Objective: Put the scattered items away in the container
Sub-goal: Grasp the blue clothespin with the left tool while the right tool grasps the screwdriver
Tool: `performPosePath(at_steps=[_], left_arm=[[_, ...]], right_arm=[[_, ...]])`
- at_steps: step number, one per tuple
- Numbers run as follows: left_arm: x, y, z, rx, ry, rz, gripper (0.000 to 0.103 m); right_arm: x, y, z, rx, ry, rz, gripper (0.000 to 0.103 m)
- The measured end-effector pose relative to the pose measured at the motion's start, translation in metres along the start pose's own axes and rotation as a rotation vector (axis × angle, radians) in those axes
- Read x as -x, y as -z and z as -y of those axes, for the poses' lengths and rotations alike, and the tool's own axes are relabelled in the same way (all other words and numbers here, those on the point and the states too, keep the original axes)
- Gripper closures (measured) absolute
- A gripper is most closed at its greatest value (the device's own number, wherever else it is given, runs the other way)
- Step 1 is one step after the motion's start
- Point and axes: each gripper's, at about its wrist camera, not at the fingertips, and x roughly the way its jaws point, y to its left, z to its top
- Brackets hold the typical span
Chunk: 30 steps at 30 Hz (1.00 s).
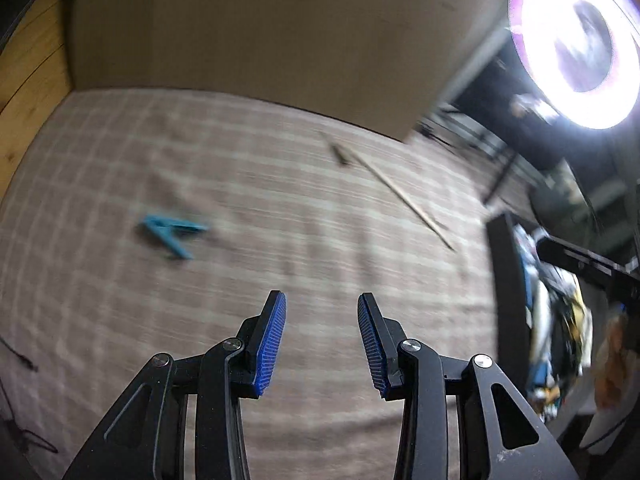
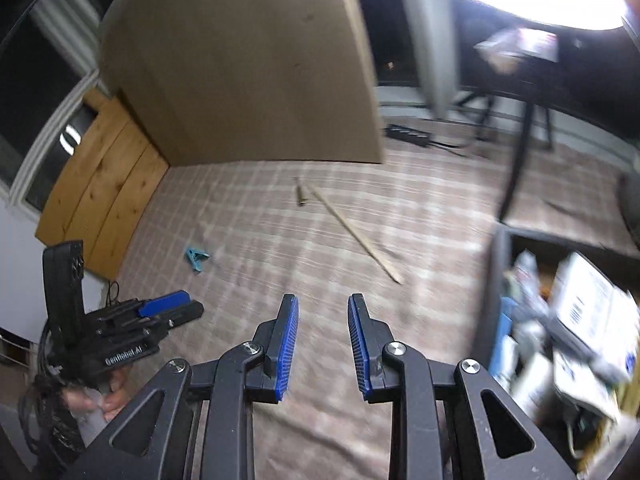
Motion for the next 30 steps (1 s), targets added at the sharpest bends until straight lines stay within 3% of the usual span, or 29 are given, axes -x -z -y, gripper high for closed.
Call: performPosePath(at_steps=[6,13,21,30], left_arm=[[-0.014,-0.022,-0.054,0.138,-0.046,-0.005,0.06],[-0.035,-0.038,-0.087,0.248,-0.07,-0.029,0.055],[-0.058,-0.054,-0.101,0.309,-0.118,-0.069,0.051],[-0.07,-0.061,-0.104,0.271,-0.189,-0.079,0.05]], right_arm=[[-0.055,-0.037,-0.026,0.056,-0.009,-0.067,0.079],[-0.111,-0.073,-0.036,0.09,0.01,-0.121,0.079],[-0.161,-0.101,-0.031,0.065,0.003,-0.174,0.079],[-0.2,-0.121,-0.035,0.047,0.0,-0.209,0.08]])
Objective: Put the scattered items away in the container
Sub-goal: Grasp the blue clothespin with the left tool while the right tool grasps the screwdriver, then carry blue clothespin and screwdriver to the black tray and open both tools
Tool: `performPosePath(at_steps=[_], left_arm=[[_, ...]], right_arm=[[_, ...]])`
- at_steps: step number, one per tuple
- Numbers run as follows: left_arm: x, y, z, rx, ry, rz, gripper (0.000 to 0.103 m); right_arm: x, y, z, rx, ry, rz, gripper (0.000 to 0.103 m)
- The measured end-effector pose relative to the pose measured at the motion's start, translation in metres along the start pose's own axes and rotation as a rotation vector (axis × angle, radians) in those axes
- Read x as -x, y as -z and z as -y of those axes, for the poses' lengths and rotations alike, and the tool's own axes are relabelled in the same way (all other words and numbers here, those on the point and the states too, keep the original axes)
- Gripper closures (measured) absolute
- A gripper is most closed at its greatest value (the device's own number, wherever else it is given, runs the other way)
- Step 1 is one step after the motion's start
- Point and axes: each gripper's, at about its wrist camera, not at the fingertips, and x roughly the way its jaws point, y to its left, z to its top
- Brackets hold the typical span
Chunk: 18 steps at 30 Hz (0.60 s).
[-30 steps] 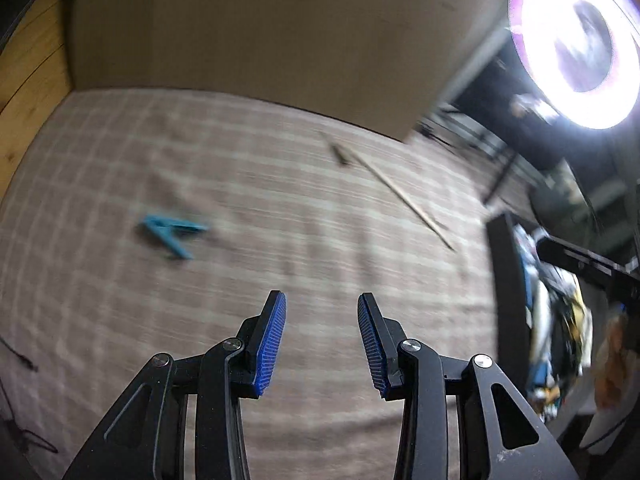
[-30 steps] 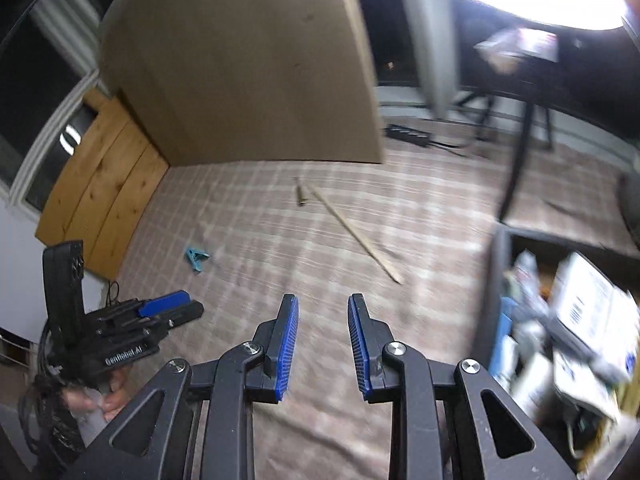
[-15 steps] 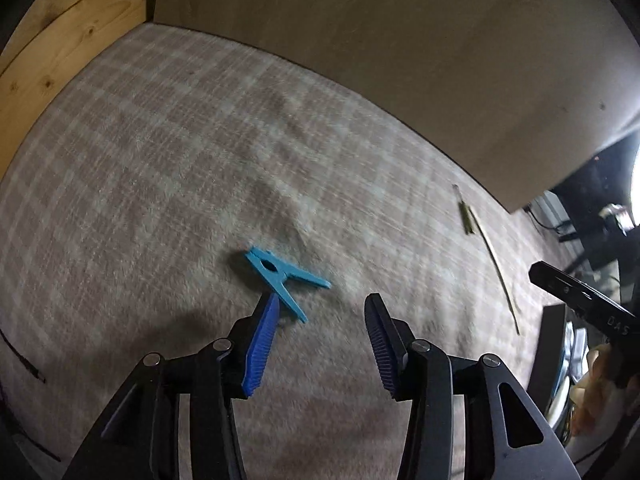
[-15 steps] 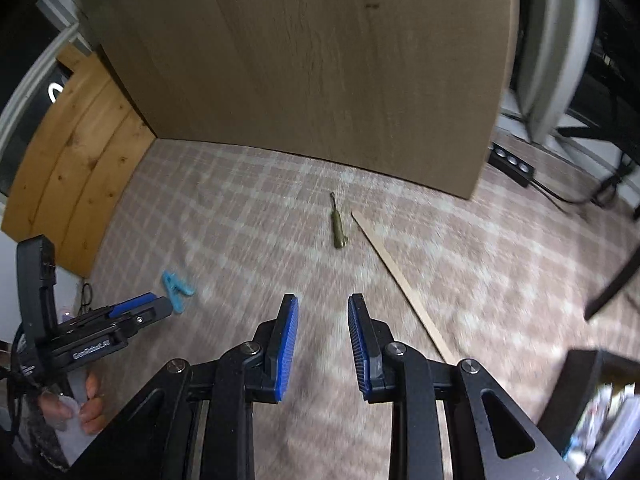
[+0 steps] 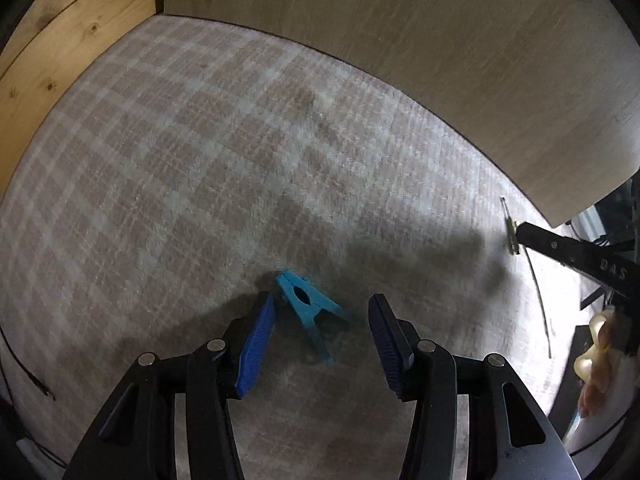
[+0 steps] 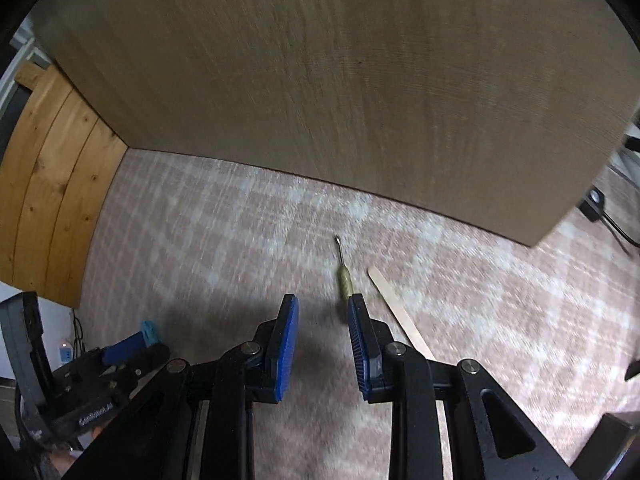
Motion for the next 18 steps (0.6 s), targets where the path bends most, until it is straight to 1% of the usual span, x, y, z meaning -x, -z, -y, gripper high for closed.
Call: performPosePath(at_steps=[4,5,6,7,8,9,10,12,18], left_arm=[[-0.001,0.002,0.006,-0.05,-0.031,0.019,0.051],[-0.001,0.003,0.007,-0.054,-0.034,0.024,0.054],[-0.001,0.004,0.007,-0.058,-0.039,0.03,0.061],[-0.001,0.005,0.006,-0.064,-0.05,0.038,0.065],[0.0,0.007,0.006,-0.069,-0.056,0.044,0.073],[0.0,0.008,0.004,-0.074,-0.058,0.05,0.077],[0.001,0.01,0.003,-0.075,-0.048,0.051,0.078],[0.002,0.013,0.0,-0.077,-0.034,0.051,0.08],[0.009,0.036,-0.002,-0.08,0.0,0.036,0.08]], right_arm=[[-0.01,-0.003,-0.003,0.023,0.057,-0.007,0.082],[-0.013,-0.003,-0.004,0.026,0.064,-0.018,0.084],[-0.016,-0.002,-0.004,0.026,0.07,-0.019,0.085],[-0.015,-0.001,-0.003,0.031,0.077,-0.009,0.089],[-0.015,0.001,-0.003,0.042,0.087,-0.01,0.093],[-0.015,0.003,-0.002,0.048,0.092,-0.011,0.095],[-0.015,0.005,-0.001,0.05,0.094,-0.012,0.097],[-0.012,0.01,0.001,0.041,0.081,-0.017,0.097],[-0.002,0.035,0.003,0.024,0.046,-0.032,0.097]])
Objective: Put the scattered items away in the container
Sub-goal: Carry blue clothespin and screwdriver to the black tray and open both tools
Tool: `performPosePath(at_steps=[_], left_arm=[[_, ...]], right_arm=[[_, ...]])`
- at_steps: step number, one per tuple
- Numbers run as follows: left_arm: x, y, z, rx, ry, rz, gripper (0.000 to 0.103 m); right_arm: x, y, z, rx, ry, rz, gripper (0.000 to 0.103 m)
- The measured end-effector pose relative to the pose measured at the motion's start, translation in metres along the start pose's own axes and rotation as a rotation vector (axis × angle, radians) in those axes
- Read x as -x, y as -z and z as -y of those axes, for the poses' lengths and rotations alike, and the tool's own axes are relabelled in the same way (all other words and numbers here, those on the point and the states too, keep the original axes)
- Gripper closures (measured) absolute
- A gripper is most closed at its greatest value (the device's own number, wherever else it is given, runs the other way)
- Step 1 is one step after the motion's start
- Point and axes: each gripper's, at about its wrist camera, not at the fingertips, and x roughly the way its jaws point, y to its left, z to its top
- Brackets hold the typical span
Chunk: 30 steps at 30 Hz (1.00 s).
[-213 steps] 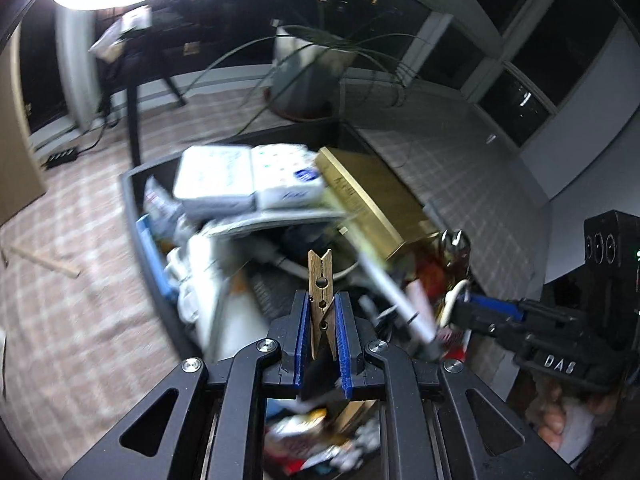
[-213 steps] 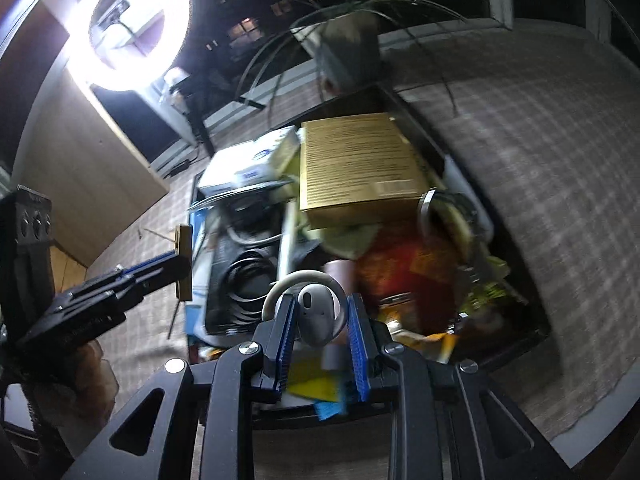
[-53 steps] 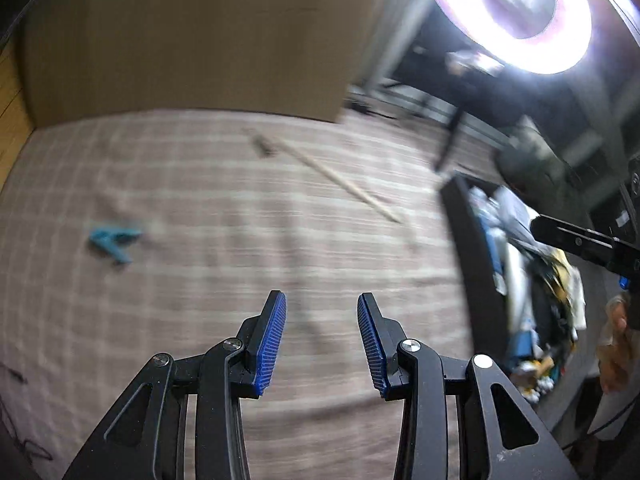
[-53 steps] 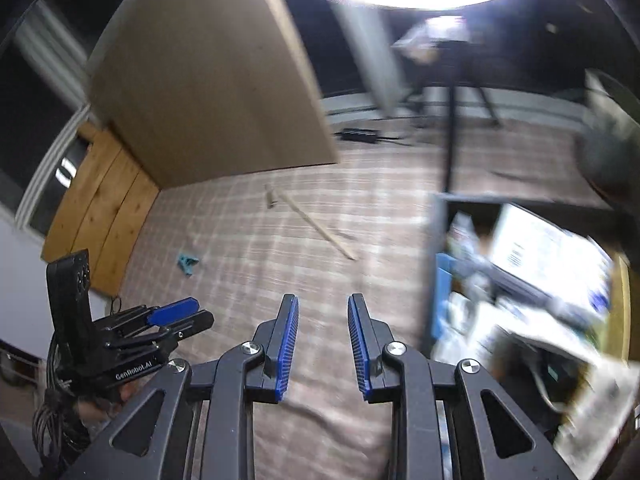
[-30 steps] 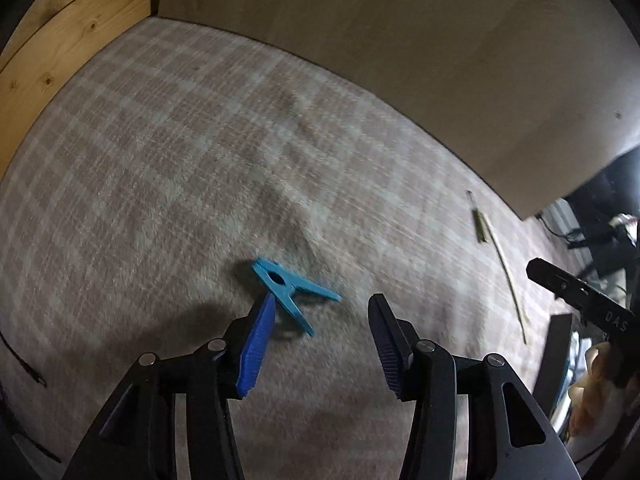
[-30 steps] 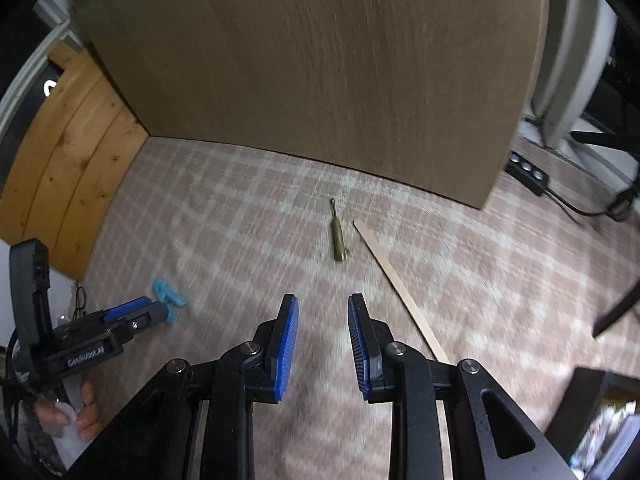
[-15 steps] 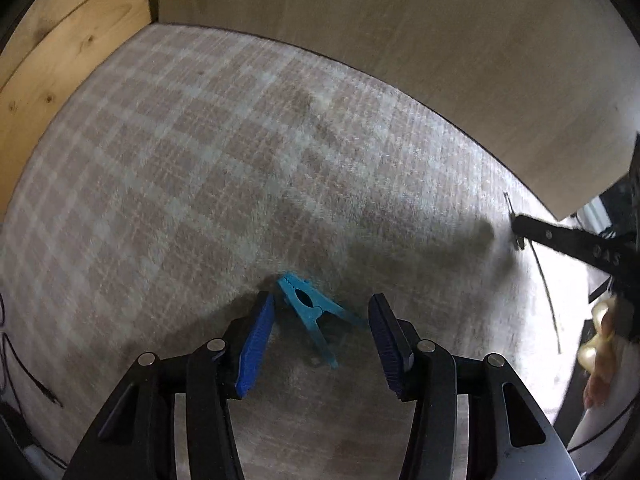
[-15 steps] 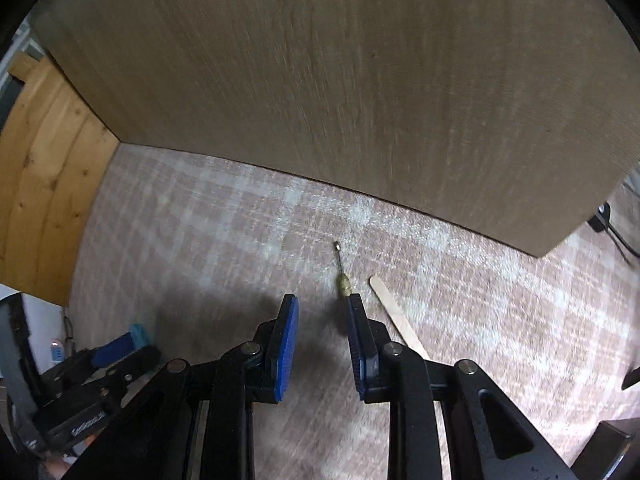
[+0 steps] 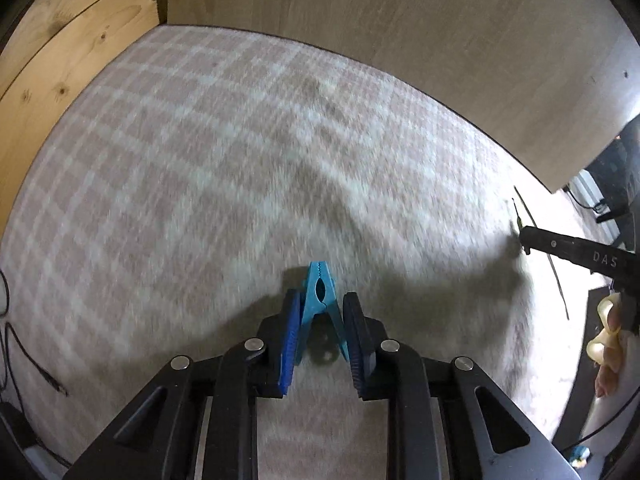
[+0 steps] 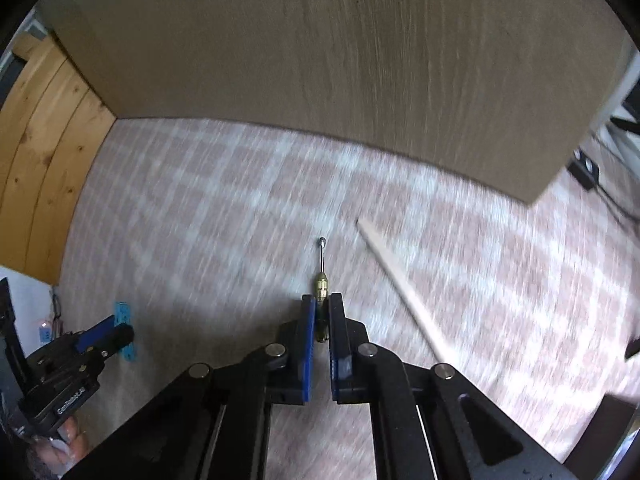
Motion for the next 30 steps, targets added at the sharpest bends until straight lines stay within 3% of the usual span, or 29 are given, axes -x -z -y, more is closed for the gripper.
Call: performPosePath(at_steps=[9,15,17,18,19,21,25,30], left_arm=[[0.029,0.046,0.037,-0.089,0.083,0.008,0.08],[0.057,0.07,0.087,-0.21,0.154,0.027,0.08],[0.068,0.093,0.123,-0.263,0.178,0.028,0.08],[0.071,0.1,0.14,-0.296,0.192,0.027,0.08],[0.079,0.102,0.118,-0.315,0.202,0.026,0.08],[0.078,0.107,0.137,-0.364,0.23,0.02,0.08],[0.093,0.133,0.202,-0.462,0.279,0.008,0.08],[0.1,0.161,0.254,-0.555,0.344,-0.016,0.08]], right_arm=[[0.064,0.068,0.012,-0.043,-0.083,0.084,0.097],[0.107,0.133,0.031,-0.133,-0.14,0.172,0.097],[0.127,0.159,0.045,-0.174,-0.157,0.208,0.097],[0.135,0.169,0.053,-0.19,-0.159,0.223,0.097],[0.142,0.178,0.059,-0.207,-0.16,0.237,0.097],[0.156,0.2,0.072,-0.248,-0.165,0.268,0.097],[0.189,0.244,0.106,-0.323,-0.151,0.324,0.097],[0.228,0.304,0.15,-0.422,-0.089,0.376,0.097]])
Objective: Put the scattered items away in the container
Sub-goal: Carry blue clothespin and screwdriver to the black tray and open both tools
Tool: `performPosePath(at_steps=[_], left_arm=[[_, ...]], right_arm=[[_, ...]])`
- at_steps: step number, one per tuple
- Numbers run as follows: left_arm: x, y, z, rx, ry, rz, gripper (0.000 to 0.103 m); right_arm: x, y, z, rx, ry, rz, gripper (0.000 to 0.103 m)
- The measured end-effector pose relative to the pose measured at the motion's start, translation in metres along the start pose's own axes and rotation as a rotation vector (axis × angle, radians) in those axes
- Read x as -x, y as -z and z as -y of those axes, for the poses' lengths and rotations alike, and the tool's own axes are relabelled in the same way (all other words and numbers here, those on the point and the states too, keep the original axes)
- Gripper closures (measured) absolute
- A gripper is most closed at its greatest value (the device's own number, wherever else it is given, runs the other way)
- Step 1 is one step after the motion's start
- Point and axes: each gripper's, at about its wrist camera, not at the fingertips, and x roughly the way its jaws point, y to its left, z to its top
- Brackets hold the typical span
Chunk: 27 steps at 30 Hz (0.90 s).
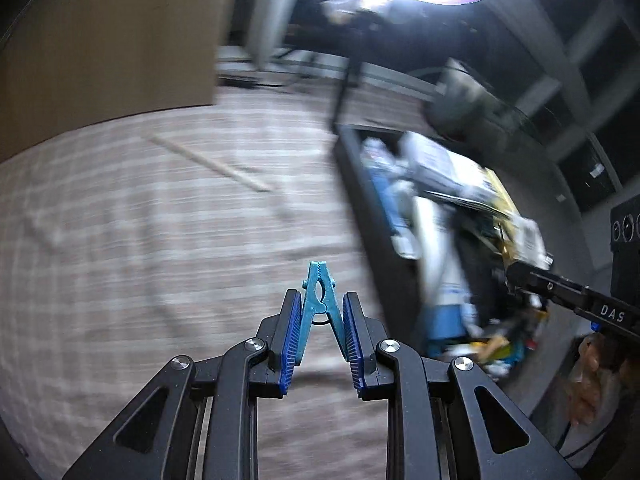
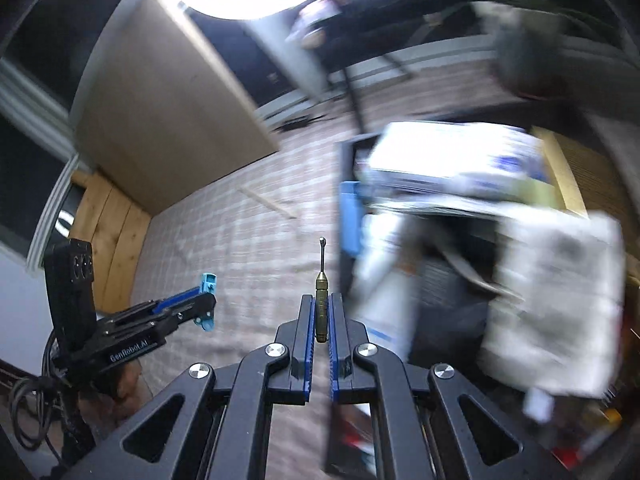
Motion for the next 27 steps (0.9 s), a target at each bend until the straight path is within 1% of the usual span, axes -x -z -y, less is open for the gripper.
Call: performPosePath(at_steps=[5,8,13,17,22,23,24,25,26,27], left_arm=[[-0.013,-0.006,0.067,-0.104,0.068,-0.01,0.08],[-0.021,-0.011,0.102,-0.146,0.095,-0.014,0.08],[-0.038,-0.019,0.147,-0.197,0.121,-0.023,0.08],[-0.05,-0.022,0.169,-0.212,0.125,-0.033,0.08],[-0.063,-0.026,0.186,-0.231,0.121,-0.039,0.079],[-0.064,-0.027,0.188,-0.227,0.122,-0.04,0.077],[-0.065,-0.028,0.188,-0.22,0.119,-0.04,0.07],[-0.065,-0.03,0.188,-0.208,0.117,-0.037,0.066],[-0.063,-0.031,0.186,-0.197,0.126,-0.03,0.063],[-0.061,-0.032,0.184,-0.191,0.13,-0.025,0.063]], right_arm=[[0.054,0.023,0.058,-0.096,0.07,0.064,0.097],[0.073,0.031,0.088,-0.144,0.106,0.086,0.097],[0.088,0.042,0.122,-0.196,0.139,0.097,0.097],[0.088,0.046,0.142,-0.224,0.138,0.087,0.097],[0.09,0.048,0.147,-0.214,0.144,0.081,0.097],[0.091,0.047,0.147,-0.207,0.148,0.084,0.097],[0.09,0.045,0.145,-0.198,0.151,0.087,0.095],[0.09,0.043,0.143,-0.186,0.162,0.086,0.094],[0.091,0.042,0.141,-0.178,0.181,0.086,0.092],[0.093,0.042,0.138,-0.169,0.187,0.087,0.09]])
